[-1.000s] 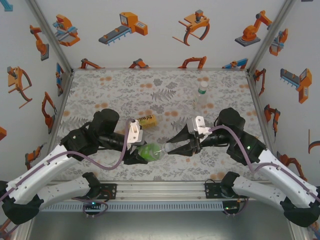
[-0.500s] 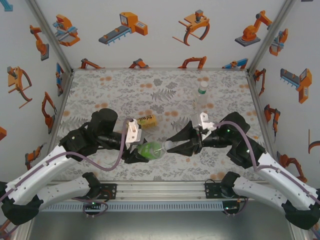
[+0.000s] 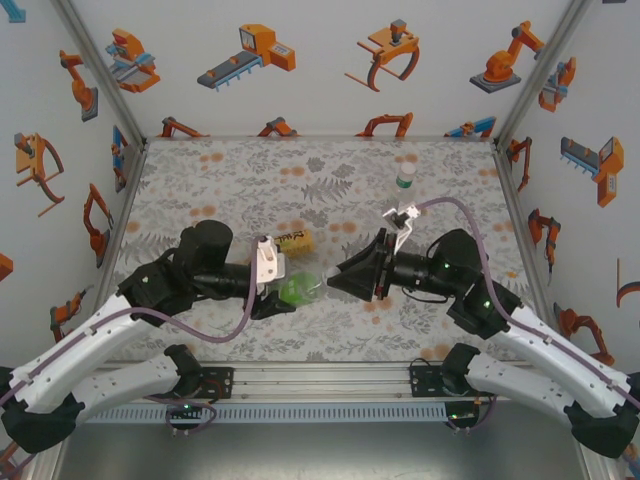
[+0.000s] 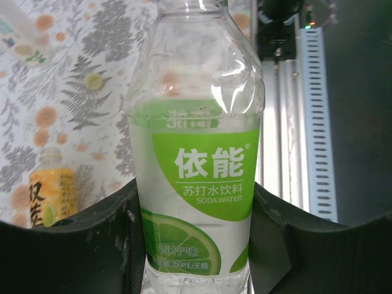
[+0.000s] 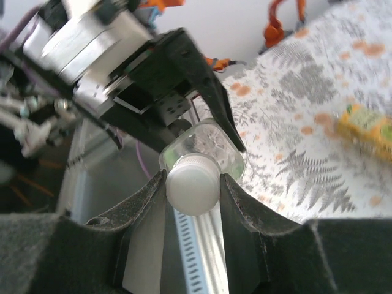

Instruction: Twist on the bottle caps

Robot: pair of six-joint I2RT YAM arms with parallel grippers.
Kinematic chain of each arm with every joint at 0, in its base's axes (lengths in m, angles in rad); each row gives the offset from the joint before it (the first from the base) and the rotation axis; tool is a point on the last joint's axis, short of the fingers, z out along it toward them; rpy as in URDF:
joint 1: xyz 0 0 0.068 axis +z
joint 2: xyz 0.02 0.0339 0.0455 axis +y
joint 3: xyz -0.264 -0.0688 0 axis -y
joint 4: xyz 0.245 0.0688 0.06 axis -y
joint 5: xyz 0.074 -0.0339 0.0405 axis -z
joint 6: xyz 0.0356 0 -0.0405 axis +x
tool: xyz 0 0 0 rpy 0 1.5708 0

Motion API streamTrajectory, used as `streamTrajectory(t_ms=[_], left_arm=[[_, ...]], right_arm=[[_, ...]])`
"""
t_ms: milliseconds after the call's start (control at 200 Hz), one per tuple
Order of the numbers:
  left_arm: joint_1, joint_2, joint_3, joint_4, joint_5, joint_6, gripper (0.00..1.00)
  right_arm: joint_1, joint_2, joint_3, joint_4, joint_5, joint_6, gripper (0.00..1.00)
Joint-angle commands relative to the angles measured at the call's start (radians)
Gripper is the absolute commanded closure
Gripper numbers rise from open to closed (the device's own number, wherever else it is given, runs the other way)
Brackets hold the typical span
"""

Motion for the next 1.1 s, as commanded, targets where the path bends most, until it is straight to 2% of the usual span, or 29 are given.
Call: streamTrajectory(t_ms=[0,235,340,401,551,676,801,891,1001,1097], left_arm=[[-0.012,-0.005,0.01,0.136,-0.052,-0.012,1.0],[-0.022,0.017,0.011,0.136,-0.134,-0.019,1.0],[-0.024,0.027,0.011,0.135,-0.147,-0.018,1.0],[-0.026,0.03,0.01,0.136,-0.147,-0.017,1.0],[-0.026,0.038,0.009,0.135,-0.136,-0.015,1.0],[-0.027,0.036,0.005,0.133,-0.111,-0.015,1.0],[-0.028,0.024,-0.004,0.129,-0.087,-0.016,1.0],[-0.029,0.012,-0.006,0.115,-0.059,-0.013,1.0],[-0.029,-0.011,-0.018,0.102,-0.026,-0.011,1.0],[-0.029,-0.032,-0.03,0.097,-0.008,-0.013,1.0]], right_arm=[[0.011,0.066,0.061,-0.219,0.174,0.312,1.0],[0.011,0.166,0.194,-0.527,0.227,0.664,1.0],[0.011,0.166,0.164,-0.517,0.226,0.821,1.0],[0.011,0.171,0.148,-0.48,0.208,0.852,1.0],[0.011,0.204,0.185,-0.519,0.193,0.811,1.0],[0.011,0.205,0.211,-0.5,0.176,0.762,0.82],[0.011,0.21,0.276,-0.541,0.18,0.65,0.63],[0.011,0.215,0.323,-0.572,0.173,0.582,0.56],[0.011,0.216,0.378,-0.594,0.169,0.478,0.42],[0.011,0.216,0.412,-0.599,0.159,0.393,0.38]])
